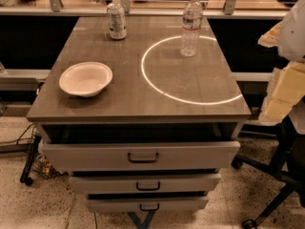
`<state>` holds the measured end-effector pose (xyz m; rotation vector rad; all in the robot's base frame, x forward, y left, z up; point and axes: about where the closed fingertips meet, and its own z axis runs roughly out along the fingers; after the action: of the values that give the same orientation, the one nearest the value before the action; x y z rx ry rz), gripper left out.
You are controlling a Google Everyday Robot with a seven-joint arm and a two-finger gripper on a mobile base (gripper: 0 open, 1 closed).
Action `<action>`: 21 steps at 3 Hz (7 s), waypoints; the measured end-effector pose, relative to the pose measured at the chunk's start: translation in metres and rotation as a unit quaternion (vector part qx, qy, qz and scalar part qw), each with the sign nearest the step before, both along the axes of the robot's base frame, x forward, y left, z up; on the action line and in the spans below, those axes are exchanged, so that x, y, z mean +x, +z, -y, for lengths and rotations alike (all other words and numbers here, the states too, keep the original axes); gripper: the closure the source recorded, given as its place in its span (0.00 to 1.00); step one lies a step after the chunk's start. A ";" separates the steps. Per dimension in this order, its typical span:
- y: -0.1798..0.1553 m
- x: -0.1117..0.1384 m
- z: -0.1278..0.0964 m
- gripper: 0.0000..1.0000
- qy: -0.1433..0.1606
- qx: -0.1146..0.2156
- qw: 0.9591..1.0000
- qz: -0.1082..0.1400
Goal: Knock water bottle over
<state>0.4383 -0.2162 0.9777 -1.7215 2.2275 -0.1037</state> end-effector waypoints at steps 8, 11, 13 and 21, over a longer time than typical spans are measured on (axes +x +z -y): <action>-0.038 0.248 -0.050 0.00 -0.134 0.246 0.949 0.147; -0.046 0.357 -0.064 0.00 -0.154 0.338 0.901 0.224; -0.055 0.373 -0.077 0.39 -0.144 0.374 0.891 0.214; -0.099 0.231 -0.213 0.98 0.218 -0.084 0.969 0.084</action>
Offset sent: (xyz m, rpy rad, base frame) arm 0.0660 -0.0033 -0.0217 0.1463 -0.1006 -0.0012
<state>0.6688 -0.0029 0.8786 -2.1635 1.7179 -0.3279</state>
